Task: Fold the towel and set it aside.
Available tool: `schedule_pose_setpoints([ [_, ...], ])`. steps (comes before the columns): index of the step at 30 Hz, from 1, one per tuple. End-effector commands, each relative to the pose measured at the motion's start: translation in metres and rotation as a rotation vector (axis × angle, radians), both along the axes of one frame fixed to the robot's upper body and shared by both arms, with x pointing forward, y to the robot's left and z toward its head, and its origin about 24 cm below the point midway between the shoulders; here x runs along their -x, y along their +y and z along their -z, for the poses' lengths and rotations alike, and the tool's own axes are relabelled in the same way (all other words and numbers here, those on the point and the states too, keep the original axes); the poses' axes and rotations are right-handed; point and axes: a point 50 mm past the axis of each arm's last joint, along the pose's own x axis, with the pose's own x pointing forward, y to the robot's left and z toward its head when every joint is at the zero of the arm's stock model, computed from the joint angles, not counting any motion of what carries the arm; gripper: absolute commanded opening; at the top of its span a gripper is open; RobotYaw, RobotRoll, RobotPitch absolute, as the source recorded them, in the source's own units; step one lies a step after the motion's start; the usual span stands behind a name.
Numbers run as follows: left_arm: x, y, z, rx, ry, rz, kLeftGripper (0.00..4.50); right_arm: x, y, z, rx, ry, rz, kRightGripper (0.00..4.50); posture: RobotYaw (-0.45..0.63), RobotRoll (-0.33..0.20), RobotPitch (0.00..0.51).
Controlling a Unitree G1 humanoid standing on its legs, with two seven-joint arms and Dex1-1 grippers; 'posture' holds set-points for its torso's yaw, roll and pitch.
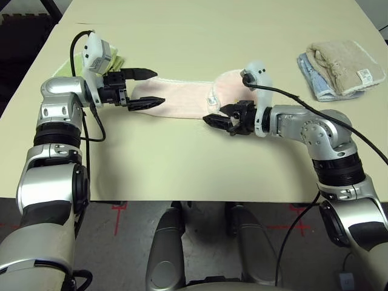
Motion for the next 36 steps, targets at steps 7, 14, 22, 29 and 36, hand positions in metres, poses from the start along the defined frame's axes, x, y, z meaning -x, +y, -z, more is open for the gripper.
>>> schedule_pose_setpoints([
  [7,0.000,0.001,0.003,-0.012,0.007,0.001,4.50,0.002,-0.050,-0.042,-0.294,-0.209,-0.034,4.44,-0.06,0.000,0.248],
  [14,-0.002,-0.001,0.008,0.021,-0.014,-0.015,4.50,-0.005,-0.117,-0.029,-0.212,-0.412,0.003,4.44,-0.06,0.000,0.254],
  [22,-0.002,0.000,0.005,0.033,-0.031,-0.034,4.50,-0.015,-0.157,0.000,0.081,-0.470,-0.125,4.44,-0.03,0.000,0.257],
  [29,-0.001,0.007,0.001,0.071,-0.038,-0.092,4.50,-0.019,-0.159,0.004,0.103,-0.487,-0.218,4.44,0.00,0.000,0.259],
  [36,0.001,0.031,-0.008,0.126,0.039,-0.255,4.50,-0.015,-0.152,0.006,0.093,-0.487,-0.295,4.44,0.01,0.000,0.262],
])
